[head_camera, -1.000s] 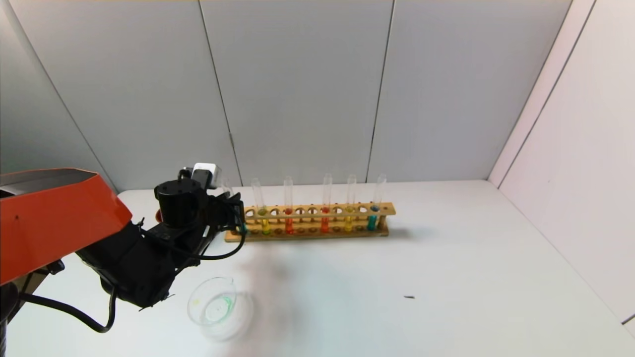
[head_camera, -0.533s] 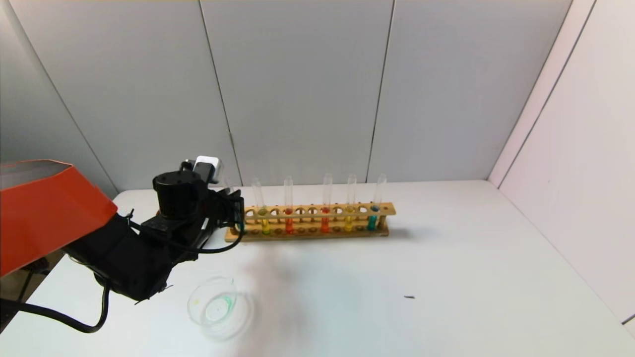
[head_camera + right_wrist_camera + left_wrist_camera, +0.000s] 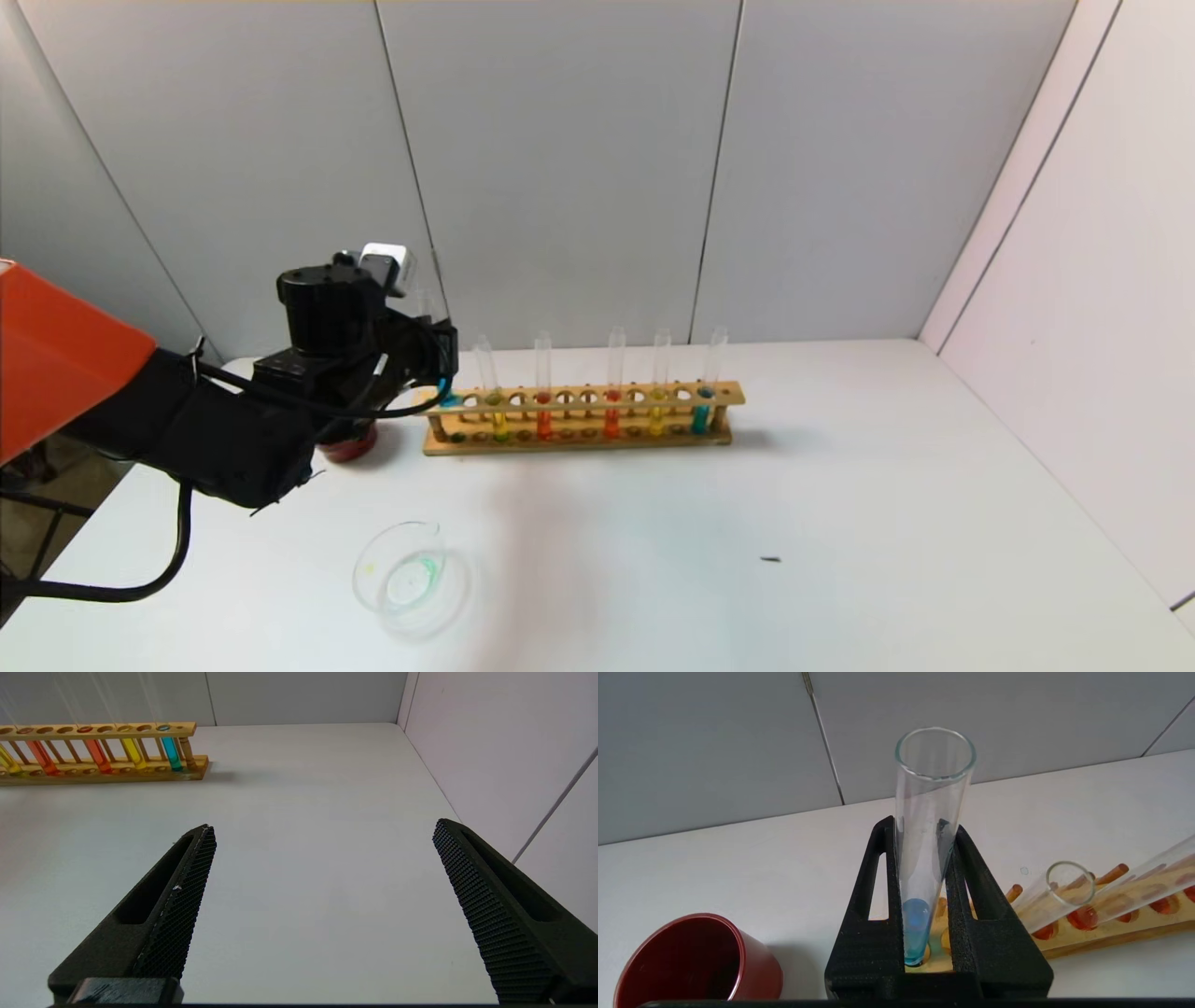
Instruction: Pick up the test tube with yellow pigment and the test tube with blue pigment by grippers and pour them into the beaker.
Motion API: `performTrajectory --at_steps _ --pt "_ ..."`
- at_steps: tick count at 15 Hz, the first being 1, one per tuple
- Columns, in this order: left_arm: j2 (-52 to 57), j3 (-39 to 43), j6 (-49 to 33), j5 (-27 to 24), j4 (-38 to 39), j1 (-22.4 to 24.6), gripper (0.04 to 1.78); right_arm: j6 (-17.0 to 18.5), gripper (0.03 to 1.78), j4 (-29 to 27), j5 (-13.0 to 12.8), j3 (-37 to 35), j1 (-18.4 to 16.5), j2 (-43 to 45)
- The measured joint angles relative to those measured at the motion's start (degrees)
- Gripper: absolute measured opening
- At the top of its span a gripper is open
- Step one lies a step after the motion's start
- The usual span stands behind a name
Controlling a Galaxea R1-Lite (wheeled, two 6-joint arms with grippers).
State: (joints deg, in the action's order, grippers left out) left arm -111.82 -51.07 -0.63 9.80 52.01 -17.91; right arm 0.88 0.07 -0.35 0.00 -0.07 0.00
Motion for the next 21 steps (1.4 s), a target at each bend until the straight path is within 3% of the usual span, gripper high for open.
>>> performTrajectory --at_steps 12,21 --pt "10.17 -6.6 0.2 0.12 -16.37 0.02 0.31 -0.02 1.7 0.0 0.02 0.0 -0.02 0.0" --pt "29.03 7.27 4.6 -0.33 -24.7 0.46 0.31 0.0 1.7 0.0 0.02 0.0 -0.02 0.0"
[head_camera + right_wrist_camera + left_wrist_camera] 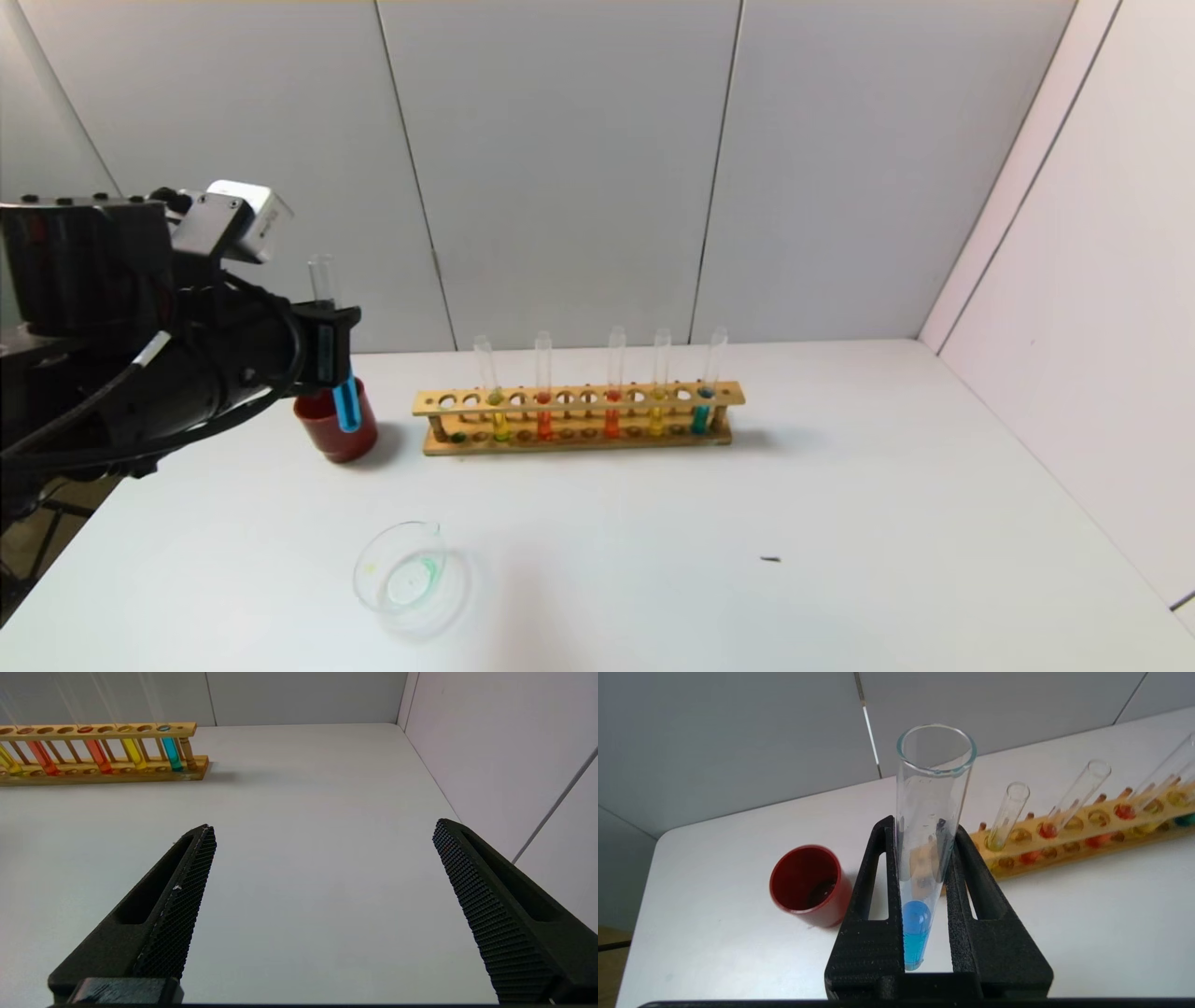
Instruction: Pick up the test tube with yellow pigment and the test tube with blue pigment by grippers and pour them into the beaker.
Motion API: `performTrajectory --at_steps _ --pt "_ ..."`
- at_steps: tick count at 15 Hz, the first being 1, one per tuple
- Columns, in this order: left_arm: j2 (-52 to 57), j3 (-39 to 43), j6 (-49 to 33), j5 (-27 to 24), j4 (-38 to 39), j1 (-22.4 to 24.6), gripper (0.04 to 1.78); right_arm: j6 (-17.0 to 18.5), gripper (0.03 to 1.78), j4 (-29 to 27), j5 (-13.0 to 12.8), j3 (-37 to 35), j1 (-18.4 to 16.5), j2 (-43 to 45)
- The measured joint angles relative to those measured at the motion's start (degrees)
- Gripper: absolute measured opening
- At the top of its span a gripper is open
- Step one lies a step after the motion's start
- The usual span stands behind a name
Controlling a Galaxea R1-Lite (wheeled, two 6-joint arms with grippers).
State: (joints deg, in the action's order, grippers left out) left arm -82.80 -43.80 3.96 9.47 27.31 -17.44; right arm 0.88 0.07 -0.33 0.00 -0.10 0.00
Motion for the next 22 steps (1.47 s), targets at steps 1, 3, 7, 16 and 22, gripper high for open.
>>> performTrajectory --at_steps 1,3,7,16,22 --pt "2.21 1.91 1.05 0.02 -0.71 0.15 0.31 0.0 1.7 0.0 -0.02 0.0 0.0 0.0" --pt "6.18 5.28 3.17 -0.11 -2.69 0.48 0.31 0.0 1.7 0.0 0.0 0.0 0.0 0.0" --pt "12.85 12.91 9.02 -0.94 -5.62 0.8 0.31 0.0 1.7 0.0 0.0 0.0 0.0 0.0" --pt "13.51 18.53 19.82 -2.8 -8.42 3.69 0.31 0.0 1.7 0.0 0.0 0.0 0.0 0.0" --pt "6.07 18.53 22.64 -1.62 -12.76 3.56 0.31 0.0 1.7 0.0 -0.02 0.0 0.0 0.0"
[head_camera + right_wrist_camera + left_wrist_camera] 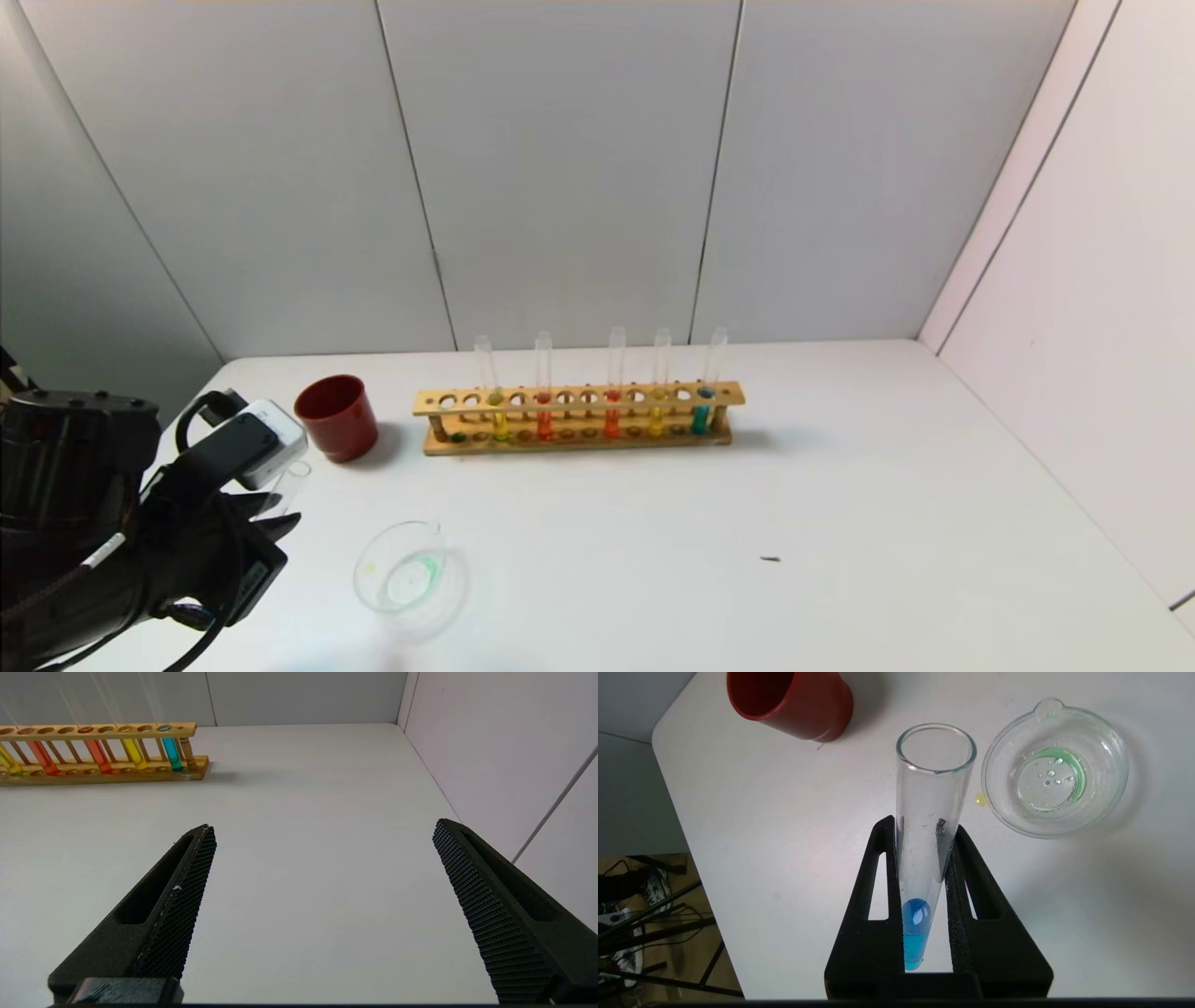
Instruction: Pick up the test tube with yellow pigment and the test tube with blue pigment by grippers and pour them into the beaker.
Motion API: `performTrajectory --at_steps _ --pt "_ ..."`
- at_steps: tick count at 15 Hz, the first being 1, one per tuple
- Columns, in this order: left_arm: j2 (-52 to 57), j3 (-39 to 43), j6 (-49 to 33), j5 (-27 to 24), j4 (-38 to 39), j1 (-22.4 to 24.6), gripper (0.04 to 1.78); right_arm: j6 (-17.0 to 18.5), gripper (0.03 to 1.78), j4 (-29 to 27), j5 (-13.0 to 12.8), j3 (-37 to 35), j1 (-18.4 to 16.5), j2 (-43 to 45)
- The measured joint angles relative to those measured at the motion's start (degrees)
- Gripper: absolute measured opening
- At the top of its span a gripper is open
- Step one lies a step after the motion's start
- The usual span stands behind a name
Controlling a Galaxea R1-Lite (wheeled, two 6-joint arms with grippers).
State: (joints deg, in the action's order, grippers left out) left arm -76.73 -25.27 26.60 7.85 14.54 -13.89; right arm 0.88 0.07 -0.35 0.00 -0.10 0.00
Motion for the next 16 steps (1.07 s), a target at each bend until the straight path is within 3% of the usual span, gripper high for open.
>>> performTrajectory --at_steps 9,16 --pt "-13.4 -0.35 3.0 6.07 -0.77 -5.57 0.31 0.0 1.7 0.0 0.0 0.0 0.0 0.0" --pt "-17.32 -4.66 4.27 6.51 -11.41 -8.48 0.31 0.0 1.7 0.0 0.02 0.0 0.0 0.0"
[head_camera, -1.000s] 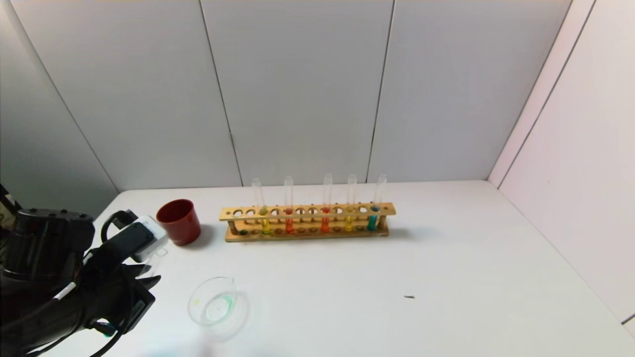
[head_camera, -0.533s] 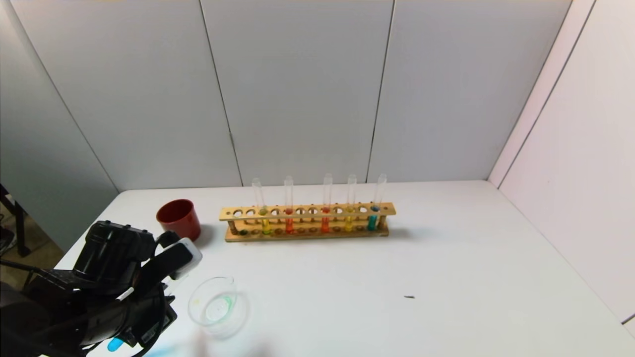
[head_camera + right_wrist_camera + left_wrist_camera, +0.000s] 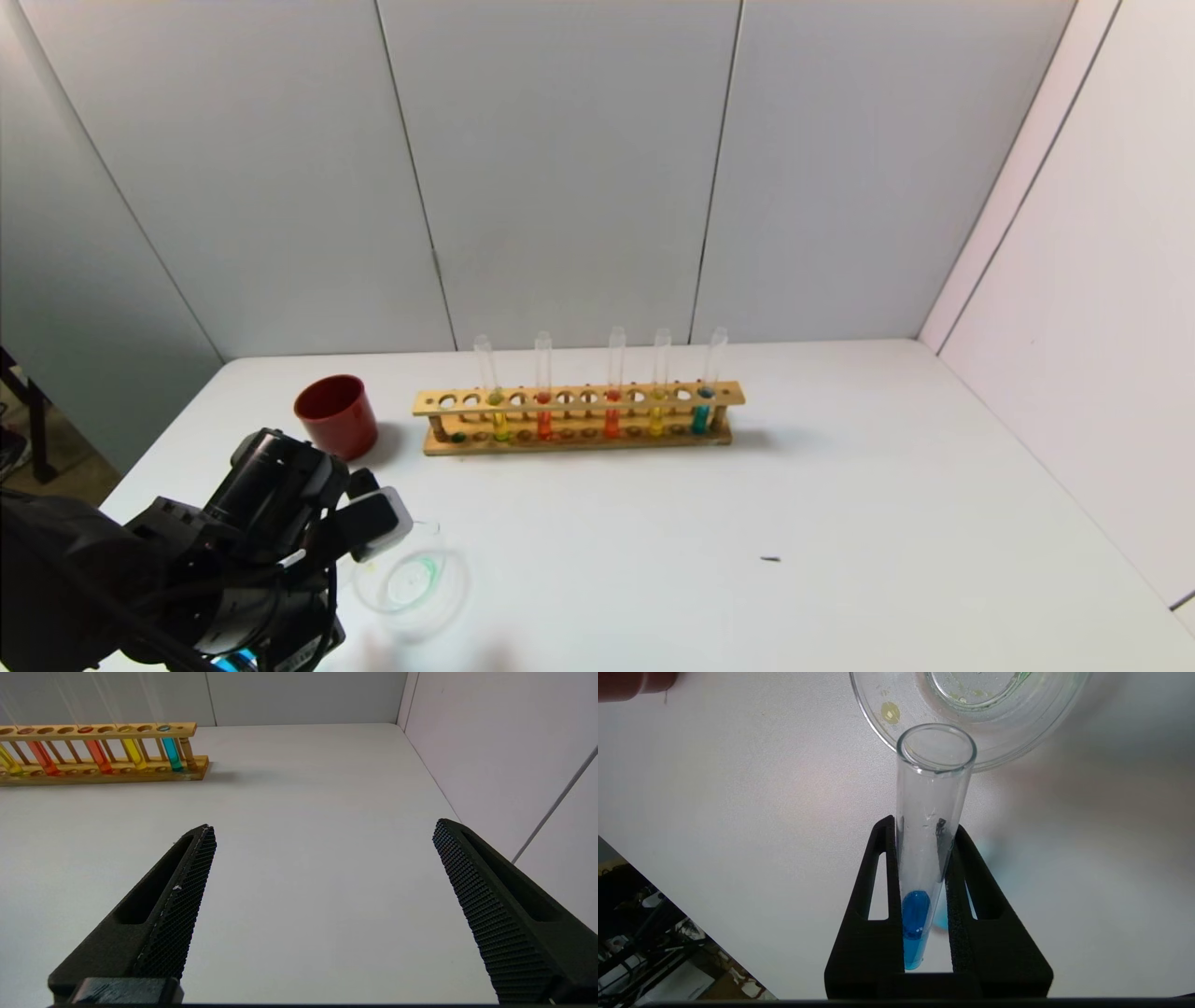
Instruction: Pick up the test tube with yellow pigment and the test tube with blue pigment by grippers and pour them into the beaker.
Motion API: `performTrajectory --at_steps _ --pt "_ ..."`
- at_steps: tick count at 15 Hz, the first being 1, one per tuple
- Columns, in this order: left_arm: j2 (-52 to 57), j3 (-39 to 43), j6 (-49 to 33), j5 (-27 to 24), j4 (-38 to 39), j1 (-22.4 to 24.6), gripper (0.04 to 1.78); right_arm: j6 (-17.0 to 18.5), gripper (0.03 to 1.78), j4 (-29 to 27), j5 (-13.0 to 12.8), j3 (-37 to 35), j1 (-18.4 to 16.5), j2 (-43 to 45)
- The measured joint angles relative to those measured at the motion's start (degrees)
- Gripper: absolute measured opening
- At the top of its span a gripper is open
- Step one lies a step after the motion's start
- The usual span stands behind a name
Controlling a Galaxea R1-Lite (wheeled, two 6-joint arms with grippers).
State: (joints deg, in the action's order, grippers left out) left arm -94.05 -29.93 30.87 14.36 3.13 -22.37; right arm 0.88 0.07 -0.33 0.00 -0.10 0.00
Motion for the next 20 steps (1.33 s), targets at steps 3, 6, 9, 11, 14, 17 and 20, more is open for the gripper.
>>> performTrajectory --at_steps 3,6,9,11,14,17,20 --pt "-1.26 -3.52 0.52 0.02 -4.62 -0.11 0.31 -0.02 1.7 0.0 -0.02 0.0 0.0 0.0" --pt "-2.8 -9.23 1.68 1.32 -10.44 -0.12 0.31 0.0 1.7 0.0 0.0 0.0 0.0 0.0" --pt "-5.49 -15.87 2.47 3.55 -19.61 -0.09 0.31 0.0 1.7 0.0 0.0 0.0 0.0 0.0" --pt "-7.49 -18.14 2.67 3.85 -21.49 -0.11 0.31 0.0 1.7 0.0 -0.02 0.0 0.0 0.0" --pt "-9.42 -20.52 3.56 6.3 -26.25 -0.06 0.31 0.0 1.7 0.0 0.0 0.0 0.0 0.0" --pt "-11.46 -24.39 3.89 8.55 -30.78 -0.11 0.31 0.02 1.7 0.0 -0.02 0.0 0.0 0.0" --pt "-12.81 -27.08 4.27 9.64 -34.47 -0.65 0.31 0.0 1.7 0.0 0.0 0.0 0.0 0.0"
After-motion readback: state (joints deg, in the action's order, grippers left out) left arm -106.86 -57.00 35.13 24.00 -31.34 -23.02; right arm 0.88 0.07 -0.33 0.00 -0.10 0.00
